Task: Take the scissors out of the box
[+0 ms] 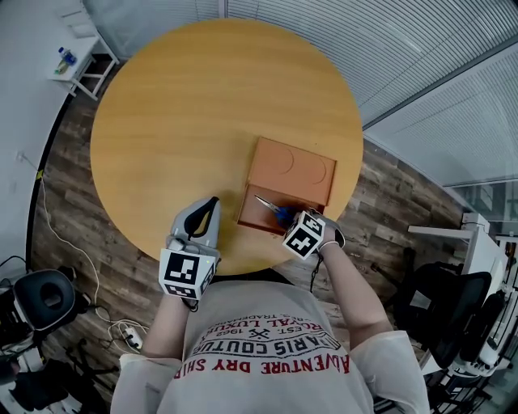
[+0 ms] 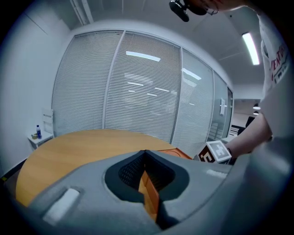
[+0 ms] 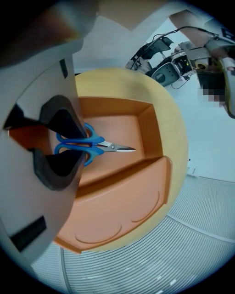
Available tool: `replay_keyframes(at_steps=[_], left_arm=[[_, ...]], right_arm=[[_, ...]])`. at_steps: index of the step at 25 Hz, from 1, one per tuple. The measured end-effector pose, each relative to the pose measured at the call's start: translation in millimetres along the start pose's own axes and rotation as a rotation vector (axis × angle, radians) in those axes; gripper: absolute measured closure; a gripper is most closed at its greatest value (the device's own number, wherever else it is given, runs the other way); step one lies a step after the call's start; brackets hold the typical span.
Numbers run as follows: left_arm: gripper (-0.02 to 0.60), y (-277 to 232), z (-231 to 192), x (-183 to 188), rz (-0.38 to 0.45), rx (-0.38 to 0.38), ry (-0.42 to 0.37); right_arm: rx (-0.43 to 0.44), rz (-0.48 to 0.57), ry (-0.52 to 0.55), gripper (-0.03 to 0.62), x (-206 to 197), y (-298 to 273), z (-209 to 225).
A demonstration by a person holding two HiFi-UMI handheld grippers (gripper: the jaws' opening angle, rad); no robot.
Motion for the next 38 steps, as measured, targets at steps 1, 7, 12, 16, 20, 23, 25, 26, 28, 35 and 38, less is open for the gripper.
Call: replay_keyframes(at_steps=[1, 7, 12, 16, 20, 23, 25, 26, 28, 35, 38], left_arm=[[0.572, 1, 1, 1, 0.001, 0.001, -0.001], [0.572, 3, 10, 8, 0.011, -0.001, -0.016], [0.572, 8, 17, 16, 0.033, 0.004, -0.032], [0.572, 10, 21, 27, 0.066, 0.01, -0.034], [0.572, 10, 30, 43, 0.105, 0.004, -0.056], [0.572, 12, 37, 56, 0.135, -0.003, -0.078], [0.572, 12, 40, 63, 0.153, -0.007, -0.087], [0.572, 12, 42, 67, 0.162, -0.01, -0.092], [0.572, 11, 47, 73, 0.178, -0.014, -0.102], [0.572, 11, 60, 94, 0.238, -0.033, -0.115], [0.572, 13, 61, 102, 0.259, -0.036, -0.112]], right_arm=[[0.006, 0.021, -0.01, 0.505, 0, 3, -2], [0.003, 0.122, -0.039, 0.505, -1, 29, -7], [0.005, 0.276, -0.088, 0.507, -1, 59, -9], [-0.029, 0.404, -0.126, 0.507, 6, 86, -6], [-0.103, 0.548, -0.186, 0.507, 9, 120, 0], [-0.168, 0.668, -0.236, 0.507, 7, 147, 1], [-0.199, 0.742, -0.275, 0.507, 6, 163, 0], [-0.217, 0.78, -0.295, 0.507, 5, 172, 1], [-0.265, 0.854, -0.325, 0.507, 1, 189, 1], [-0.464, 1.069, -0.398, 0.505, -22, 240, 1], [-0.544, 1.143, -0.408, 0.505, -28, 257, -2]])
Point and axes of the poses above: the fingertips, and each gripper's own axes: y backward along the fingers, z to its right, x out of its top, the point moved 8 cm from there along y, backward along the fingers, and after that the axes turned 7 degrees about x, right-handed, at the moved point
